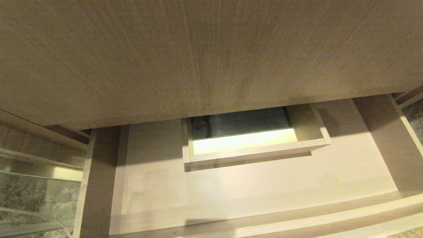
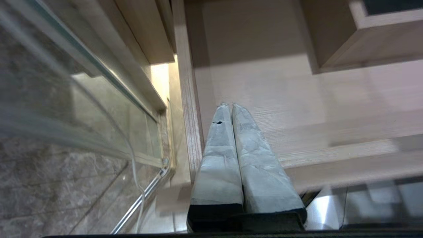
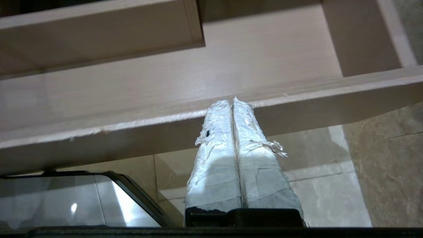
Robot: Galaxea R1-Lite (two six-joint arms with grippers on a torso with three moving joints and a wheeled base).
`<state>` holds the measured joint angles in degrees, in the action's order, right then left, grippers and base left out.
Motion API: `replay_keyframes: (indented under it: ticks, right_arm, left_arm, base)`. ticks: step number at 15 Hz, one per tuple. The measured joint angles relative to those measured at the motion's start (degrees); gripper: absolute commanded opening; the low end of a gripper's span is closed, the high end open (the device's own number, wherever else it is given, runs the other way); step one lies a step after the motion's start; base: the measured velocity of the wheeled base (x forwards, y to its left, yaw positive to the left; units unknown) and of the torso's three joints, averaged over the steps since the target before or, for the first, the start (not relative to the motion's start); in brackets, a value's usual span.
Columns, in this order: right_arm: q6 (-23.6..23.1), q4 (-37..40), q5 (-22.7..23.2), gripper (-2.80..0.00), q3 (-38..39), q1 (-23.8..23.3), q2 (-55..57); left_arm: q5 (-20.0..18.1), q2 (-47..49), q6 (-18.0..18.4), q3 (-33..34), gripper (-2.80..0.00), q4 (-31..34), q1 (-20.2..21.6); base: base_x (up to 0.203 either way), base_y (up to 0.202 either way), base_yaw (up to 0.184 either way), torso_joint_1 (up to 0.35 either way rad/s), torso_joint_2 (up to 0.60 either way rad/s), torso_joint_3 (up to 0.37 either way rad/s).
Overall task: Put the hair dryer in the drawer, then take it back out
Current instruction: Pick up the hairdryer
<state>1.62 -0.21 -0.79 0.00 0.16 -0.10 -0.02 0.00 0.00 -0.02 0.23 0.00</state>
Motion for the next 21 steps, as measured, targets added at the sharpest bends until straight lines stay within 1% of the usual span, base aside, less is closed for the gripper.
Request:
replay_keyframes:
  ticks: [4, 8, 12, 16, 21]
  right_arm:
    - [0.0, -0.1, 0.0, -2.8, 0.0, 0.0, 0.0]
    - [0.0, 0.0, 0.0, -2.8, 0.0, 0.0, 0.0]
    - [0.0, 0.0, 0.0, -2.8, 0.0, 0.0, 0.0]
    - [0.0, 0.0, 0.0, -2.8, 0.0, 0.0, 0.0]
    - [0.0, 0.0, 0.0, -2.8, 0.0, 0.0, 0.0]
  left_arm:
    - [0.0, 0.0, 0.0, 0.0, -2.8, -0.1, 0.0]
    - [0.0, 0.0, 0.0, 0.0, -2.8, -0.1, 0.0]
    - [0.0, 0.0, 0.0, 0.0, -2.8, 0.0, 0.0]
    - [0.0, 0.0, 0.0, 0.0, -2.8, -0.1, 0.0]
    - [0.0, 0.0, 0.0, 0.0, -2.8, 0.0, 0.0]
  base:
    - [0.0, 0.0, 0.0, 0.212, -0.58, -0.211]
    - [0.0, 0.0, 0.0, 0.2, -0.44, -0.181]
    - [0.0, 0.0, 0.0, 0.1, -0.47, -0.219]
    - [0.0, 0.0, 0.0, 0.376, -0.49, -0.24]
    - [0.0, 0.0, 0.0, 0.293, -0.53, -0.245]
